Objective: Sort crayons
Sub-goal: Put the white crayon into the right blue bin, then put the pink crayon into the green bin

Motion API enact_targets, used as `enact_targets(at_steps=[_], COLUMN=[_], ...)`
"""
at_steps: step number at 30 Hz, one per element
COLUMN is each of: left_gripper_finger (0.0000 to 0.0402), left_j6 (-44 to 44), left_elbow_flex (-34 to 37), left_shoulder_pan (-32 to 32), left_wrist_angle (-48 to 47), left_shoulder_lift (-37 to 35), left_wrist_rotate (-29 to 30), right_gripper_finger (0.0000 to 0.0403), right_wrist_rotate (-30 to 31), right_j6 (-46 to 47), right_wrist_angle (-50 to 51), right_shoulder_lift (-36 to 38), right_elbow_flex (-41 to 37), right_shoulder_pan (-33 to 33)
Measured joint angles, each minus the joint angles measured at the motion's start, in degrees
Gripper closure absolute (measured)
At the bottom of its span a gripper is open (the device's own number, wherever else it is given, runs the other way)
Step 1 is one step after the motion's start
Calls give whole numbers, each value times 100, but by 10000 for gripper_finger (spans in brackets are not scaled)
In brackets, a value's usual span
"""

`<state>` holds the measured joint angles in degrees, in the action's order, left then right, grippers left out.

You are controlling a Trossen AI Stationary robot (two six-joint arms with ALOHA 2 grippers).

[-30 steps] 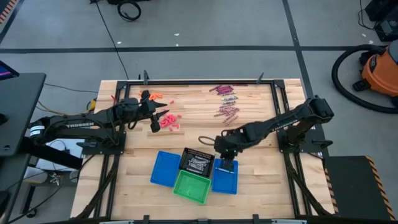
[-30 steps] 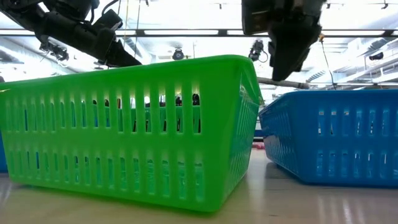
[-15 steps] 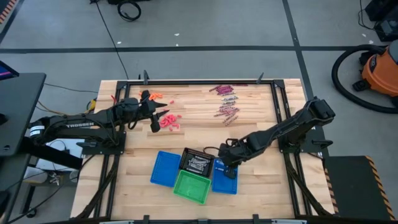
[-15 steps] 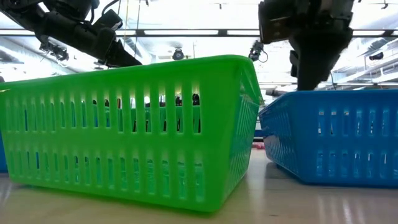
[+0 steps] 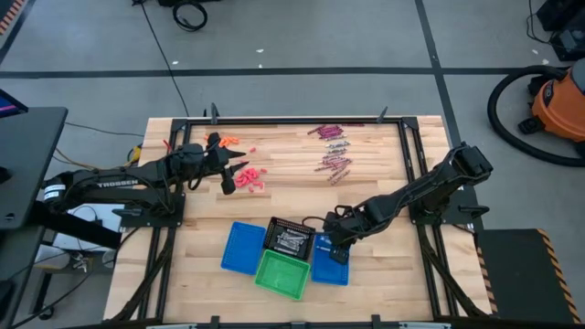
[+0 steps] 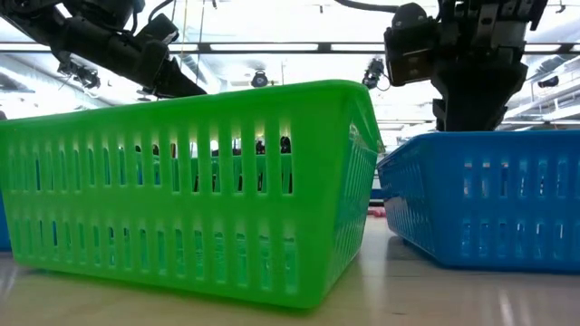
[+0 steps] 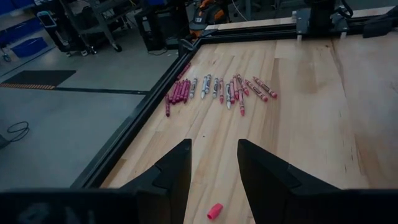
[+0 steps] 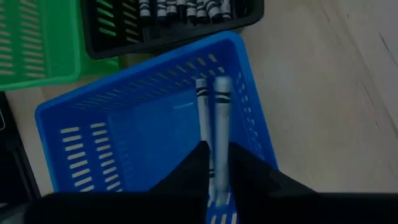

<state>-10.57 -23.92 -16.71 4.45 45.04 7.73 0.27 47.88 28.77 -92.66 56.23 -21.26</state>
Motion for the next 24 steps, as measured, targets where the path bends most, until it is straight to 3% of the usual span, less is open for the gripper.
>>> enact_targets(at_steps=[9,12,18,24], left_gripper_finger=[260,260,260,260], left_j6=[-2,-4,-9,-9], left_elbow_flex=[0,0,0,0], left_shoulder_pan=[0,0,0,0], left_wrist_angle=[0,0,0,0], left_shoulder_lift=[0,0,0,0], left_wrist_rotate=[2,2,0,0], right_gripper_finger=[317,318,318,303], right_wrist_rotate=[-311,73,1630,1547], right_j6=[-112,-413,-1181,-2301], right_wrist_angle=[98,118,761,900], right_shoulder_lift=[222,479,553,77], right_elbow_flex=[0,1,4,2], right_shoulder_pan=[249,334,629,1411])
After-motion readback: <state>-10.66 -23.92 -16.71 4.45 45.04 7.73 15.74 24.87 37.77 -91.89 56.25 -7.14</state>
